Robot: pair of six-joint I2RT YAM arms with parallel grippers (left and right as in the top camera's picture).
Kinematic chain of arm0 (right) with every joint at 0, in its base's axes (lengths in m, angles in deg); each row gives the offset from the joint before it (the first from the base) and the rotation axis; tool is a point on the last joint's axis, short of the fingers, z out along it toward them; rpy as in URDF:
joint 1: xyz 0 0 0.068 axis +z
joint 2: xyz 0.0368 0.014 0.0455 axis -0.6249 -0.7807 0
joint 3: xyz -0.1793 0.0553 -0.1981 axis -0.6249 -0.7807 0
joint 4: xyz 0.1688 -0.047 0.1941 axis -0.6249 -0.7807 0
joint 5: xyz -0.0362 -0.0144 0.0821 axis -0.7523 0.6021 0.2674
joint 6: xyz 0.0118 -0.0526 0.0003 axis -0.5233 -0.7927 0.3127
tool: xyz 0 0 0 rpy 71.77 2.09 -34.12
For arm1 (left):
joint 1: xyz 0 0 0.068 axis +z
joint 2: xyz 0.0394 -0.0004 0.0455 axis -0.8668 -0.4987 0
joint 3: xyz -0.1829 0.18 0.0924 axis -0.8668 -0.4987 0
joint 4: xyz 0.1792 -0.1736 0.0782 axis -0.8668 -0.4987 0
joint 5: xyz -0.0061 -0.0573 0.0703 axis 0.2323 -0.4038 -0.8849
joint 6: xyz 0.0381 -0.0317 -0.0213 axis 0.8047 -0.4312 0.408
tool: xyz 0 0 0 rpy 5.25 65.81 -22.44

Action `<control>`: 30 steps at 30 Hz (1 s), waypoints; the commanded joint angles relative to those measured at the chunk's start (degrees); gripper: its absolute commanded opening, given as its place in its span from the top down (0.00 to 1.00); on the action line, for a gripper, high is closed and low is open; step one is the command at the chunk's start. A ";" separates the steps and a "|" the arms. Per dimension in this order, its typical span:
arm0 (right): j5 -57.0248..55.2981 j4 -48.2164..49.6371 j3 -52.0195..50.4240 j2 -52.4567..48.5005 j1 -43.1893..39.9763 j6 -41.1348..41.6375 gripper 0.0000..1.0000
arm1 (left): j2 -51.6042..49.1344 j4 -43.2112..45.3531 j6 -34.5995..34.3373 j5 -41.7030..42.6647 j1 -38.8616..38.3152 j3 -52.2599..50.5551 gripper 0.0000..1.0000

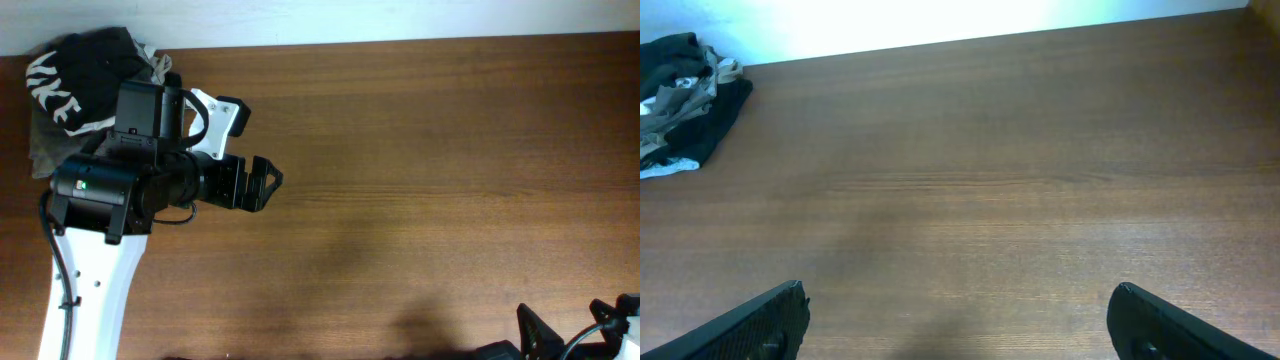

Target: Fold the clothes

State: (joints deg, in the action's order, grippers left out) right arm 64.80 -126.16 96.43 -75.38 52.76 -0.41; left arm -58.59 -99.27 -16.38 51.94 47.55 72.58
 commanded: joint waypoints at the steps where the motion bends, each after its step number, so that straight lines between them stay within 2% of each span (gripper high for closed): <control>1: -1.53 0.17 -0.26 0.22 0.52 0.72 0.01 | 0.04 0.15 0.87 -0.42 -0.11 -0.28 0.01; 15: -1.25 0.22 -0.72 0.22 0.52 0.31 0.01 | 0.04 0.15 0.85 -0.42 -0.11 -0.28 0.01; 19: -1.90 3.41 -6.93 1.07 -1.66 -1.25 0.01 | 0.04 0.15 0.87 -0.42 -0.11 -0.28 0.01; 22: -1.88 14.03 -15.96 3.17 -3.98 -6.95 0.01 | 0.04 0.15 0.87 -0.42 -0.11 -0.28 0.01; 26: 2.62 33.79 -32.17 8.13 -6.73 -13.16 0.01 | 0.04 0.15 0.85 -0.42 -0.11 -0.28 0.01; 30: 3.50 50.58 -48.43 13.66 -7.37 -13.97 0.01 | 0.04 0.15 0.85 -0.42 -0.11 -0.28 0.01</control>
State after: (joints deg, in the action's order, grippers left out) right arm 66.60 -82.68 58.03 -65.85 46.18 -11.38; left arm -58.59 -99.21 -16.38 51.72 47.55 72.43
